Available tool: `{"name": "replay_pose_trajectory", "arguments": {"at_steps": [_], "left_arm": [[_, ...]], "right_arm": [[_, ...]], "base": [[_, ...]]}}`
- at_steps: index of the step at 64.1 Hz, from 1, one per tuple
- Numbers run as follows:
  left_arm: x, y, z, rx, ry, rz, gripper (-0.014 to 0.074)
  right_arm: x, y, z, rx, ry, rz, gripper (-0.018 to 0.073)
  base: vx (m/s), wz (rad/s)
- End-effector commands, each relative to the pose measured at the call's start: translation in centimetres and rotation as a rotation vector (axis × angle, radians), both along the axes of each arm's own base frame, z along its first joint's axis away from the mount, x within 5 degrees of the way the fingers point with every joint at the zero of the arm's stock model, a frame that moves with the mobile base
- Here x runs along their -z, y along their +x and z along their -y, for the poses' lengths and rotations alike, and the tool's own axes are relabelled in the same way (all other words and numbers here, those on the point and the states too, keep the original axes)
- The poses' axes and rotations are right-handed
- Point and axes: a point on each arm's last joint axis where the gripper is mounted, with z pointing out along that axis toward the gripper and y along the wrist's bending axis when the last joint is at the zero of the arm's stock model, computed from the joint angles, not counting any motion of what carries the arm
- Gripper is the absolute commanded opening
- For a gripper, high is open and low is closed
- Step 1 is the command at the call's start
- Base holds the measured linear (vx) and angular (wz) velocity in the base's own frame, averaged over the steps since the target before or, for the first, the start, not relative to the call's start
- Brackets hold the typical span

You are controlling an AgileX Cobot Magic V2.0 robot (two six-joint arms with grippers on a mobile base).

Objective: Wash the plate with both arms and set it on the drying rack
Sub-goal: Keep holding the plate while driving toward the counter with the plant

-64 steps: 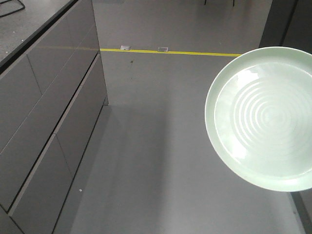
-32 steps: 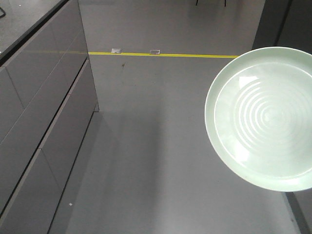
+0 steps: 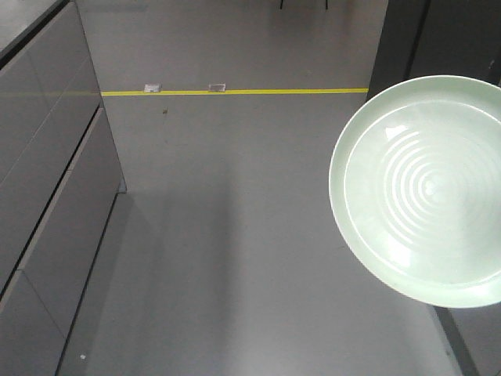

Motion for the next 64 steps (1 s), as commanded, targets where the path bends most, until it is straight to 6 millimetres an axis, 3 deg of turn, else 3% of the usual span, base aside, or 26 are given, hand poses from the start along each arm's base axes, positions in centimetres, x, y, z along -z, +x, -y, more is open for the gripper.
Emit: {"name": "replay_pose_trajectory", "arguments": {"at_steps": [1,64], "left_arm": [[0.16,0.04,0.19,0.023,-0.003,0.053,-0.0006],[0.16,0.04,0.19,0.023,-0.003,0.053,-0.0006]], "right_arm": [[-0.85,-0.3,-0.39,-0.019,0.023,0.037,-0.0006],[-0.85,-0.3,-0.39,-0.019,0.023,0.037,-0.0006]], "base": [[0.1,-0.2],[0.08,-0.19]]}}
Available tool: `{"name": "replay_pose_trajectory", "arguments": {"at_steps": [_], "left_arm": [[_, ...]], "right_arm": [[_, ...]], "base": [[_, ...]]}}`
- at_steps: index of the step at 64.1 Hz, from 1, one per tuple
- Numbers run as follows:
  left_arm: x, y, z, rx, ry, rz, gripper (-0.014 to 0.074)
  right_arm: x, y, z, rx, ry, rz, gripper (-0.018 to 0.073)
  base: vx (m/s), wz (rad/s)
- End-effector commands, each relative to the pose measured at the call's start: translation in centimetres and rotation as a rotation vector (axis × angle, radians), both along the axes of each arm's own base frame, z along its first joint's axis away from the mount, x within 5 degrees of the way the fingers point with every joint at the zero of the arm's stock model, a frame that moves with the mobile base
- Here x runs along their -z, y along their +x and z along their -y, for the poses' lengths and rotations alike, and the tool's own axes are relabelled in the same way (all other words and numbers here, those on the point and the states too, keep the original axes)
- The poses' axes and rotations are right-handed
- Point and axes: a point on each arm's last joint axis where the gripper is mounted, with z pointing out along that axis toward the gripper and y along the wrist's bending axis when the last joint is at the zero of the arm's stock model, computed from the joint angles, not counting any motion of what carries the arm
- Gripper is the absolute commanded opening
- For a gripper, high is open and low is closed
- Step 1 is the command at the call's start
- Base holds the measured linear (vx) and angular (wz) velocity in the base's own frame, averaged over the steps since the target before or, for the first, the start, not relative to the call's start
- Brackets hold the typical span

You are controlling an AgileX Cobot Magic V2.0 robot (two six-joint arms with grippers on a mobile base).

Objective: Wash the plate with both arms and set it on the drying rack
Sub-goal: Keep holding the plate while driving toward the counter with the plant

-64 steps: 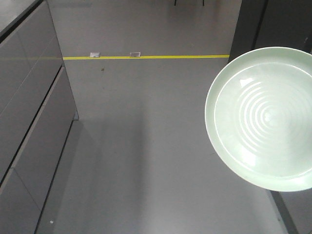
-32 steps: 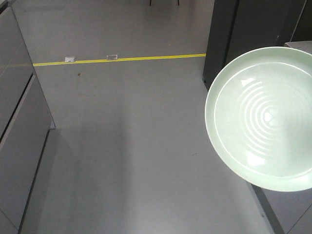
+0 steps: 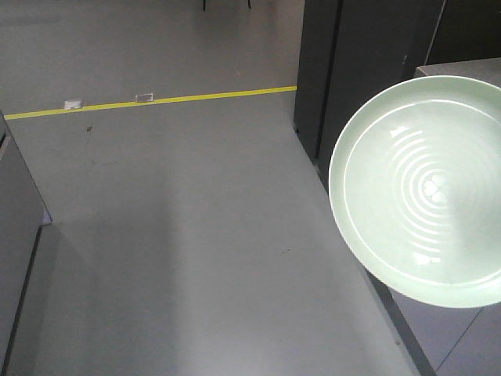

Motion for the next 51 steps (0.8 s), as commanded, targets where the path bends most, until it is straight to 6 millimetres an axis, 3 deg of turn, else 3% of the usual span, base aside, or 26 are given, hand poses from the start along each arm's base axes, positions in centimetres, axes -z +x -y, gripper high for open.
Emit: {"name": "replay_pose_trajectory", "arguments": {"at_steps": [1,51], "left_arm": [[0.16,0.04,0.19,0.023,-0.003,0.053,-0.0006],[0.16,0.04,0.19,0.023,-0.003,0.053,-0.0006]], "right_arm": [[-0.85,-0.3,-0.39,-0.019,0.023,0.037,-0.0006],[-0.85,-0.3,-0.39,-0.019,0.023,0.037,-0.0006]], "base": [[0.08,-0.2],[0.08,-0.19]]}}
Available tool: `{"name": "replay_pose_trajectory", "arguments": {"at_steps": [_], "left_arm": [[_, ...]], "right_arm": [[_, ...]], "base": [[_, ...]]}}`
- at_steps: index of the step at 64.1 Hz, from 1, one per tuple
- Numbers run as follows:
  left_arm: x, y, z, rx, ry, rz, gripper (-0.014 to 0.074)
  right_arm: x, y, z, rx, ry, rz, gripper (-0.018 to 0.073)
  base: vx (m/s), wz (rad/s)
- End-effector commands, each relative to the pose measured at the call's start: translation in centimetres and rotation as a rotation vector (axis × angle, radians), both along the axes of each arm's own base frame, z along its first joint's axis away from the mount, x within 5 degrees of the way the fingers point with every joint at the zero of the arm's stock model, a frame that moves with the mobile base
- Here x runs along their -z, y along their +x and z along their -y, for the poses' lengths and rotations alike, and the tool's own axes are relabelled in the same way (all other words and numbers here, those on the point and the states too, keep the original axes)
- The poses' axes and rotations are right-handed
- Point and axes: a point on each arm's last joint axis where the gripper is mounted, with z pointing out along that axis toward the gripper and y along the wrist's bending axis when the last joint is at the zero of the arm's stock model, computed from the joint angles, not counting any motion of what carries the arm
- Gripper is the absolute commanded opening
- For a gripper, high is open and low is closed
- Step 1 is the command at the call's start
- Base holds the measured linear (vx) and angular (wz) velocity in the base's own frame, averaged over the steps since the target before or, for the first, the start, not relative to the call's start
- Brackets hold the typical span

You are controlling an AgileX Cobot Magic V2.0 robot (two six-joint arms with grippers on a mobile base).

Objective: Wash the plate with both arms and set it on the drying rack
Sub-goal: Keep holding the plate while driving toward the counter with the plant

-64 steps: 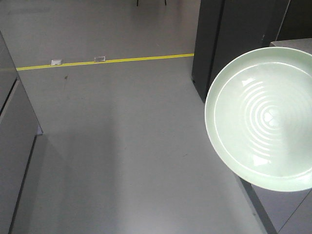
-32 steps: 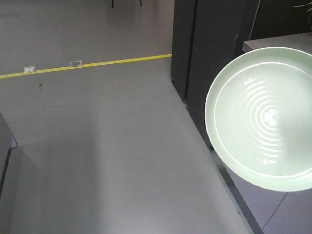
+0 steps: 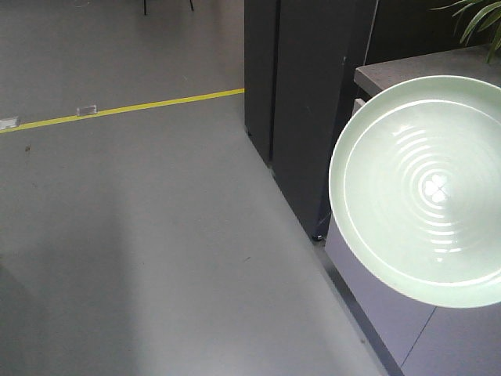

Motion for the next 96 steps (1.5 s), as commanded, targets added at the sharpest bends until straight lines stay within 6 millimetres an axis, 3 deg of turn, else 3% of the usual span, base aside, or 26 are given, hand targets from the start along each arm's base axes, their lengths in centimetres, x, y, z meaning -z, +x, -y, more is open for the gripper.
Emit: {"name": "replay_pose_trajectory", "arguments": {"at_steps": [1,96], "left_arm": [[0.16,0.04,0.19,0.023,-0.003,0.053,-0.0006],[0.16,0.04,0.19,0.023,-0.003,0.053,-0.0006]], "right_arm": [[-0.85,-0.3,-0.39,-0.019,0.023,0.037,-0.0006],[-0.85,-0.3,-0.39,-0.019,0.023,0.037,-0.0006]], "base": [[0.08,-0.18],[0.09,-0.18]]}}
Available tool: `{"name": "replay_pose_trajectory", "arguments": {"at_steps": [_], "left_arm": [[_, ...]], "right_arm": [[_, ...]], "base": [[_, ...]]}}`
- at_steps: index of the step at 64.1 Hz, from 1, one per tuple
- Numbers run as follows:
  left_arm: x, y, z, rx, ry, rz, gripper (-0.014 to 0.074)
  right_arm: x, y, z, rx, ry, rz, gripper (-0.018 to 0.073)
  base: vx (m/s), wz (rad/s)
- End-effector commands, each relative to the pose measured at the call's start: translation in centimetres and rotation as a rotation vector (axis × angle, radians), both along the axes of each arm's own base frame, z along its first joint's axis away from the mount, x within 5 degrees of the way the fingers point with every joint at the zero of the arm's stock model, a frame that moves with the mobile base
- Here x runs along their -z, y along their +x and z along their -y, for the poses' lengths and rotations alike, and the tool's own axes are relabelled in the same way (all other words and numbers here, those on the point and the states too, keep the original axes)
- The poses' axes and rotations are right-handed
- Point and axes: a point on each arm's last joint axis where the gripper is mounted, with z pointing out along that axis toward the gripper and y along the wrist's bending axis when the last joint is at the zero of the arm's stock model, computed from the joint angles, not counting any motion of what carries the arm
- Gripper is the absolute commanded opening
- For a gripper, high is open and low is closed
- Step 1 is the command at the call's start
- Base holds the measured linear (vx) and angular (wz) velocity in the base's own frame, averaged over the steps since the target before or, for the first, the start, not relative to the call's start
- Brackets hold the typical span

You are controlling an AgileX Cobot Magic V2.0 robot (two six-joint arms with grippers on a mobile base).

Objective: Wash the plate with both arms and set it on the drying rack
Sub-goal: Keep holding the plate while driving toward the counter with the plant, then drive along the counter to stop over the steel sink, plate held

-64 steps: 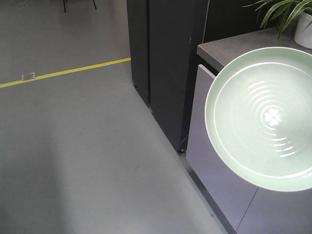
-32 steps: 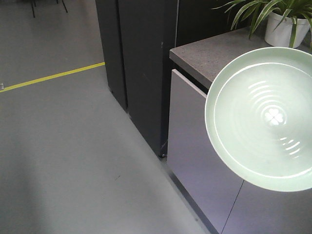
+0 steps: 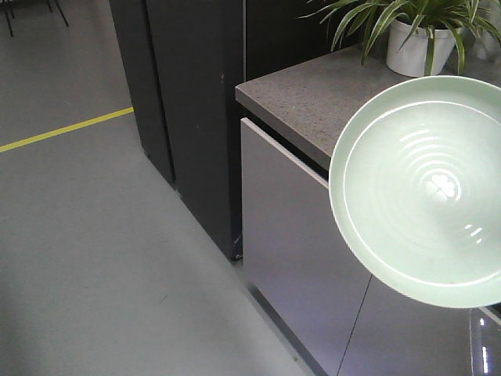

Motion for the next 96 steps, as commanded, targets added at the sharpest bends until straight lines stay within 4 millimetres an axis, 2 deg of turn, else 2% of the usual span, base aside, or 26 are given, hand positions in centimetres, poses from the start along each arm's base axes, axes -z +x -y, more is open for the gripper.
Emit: {"name": "replay_pose_trajectory", "arguments": {"at_steps": [1,60,96], "left_arm": [[0.16,0.04,0.19,0.023,-0.003,0.053,-0.0006],[0.16,0.04,0.19,0.023,-0.003,0.053,-0.0006],[0.16,0.04,0.19,0.023,-0.003,0.053,-0.0006]], "right_arm": [[-0.85,-0.3,-0.39,-0.019,0.023,0.037,-0.0006],[-0.85,-0.3,-0.39,-0.019,0.023,0.037,-0.0006],[-0.85,-0.3,-0.39,-0.019,0.023,0.037,-0.0006]], "base": [[0.06,-0.14],[0.03,-0.08],[0.07,-0.28]]}}
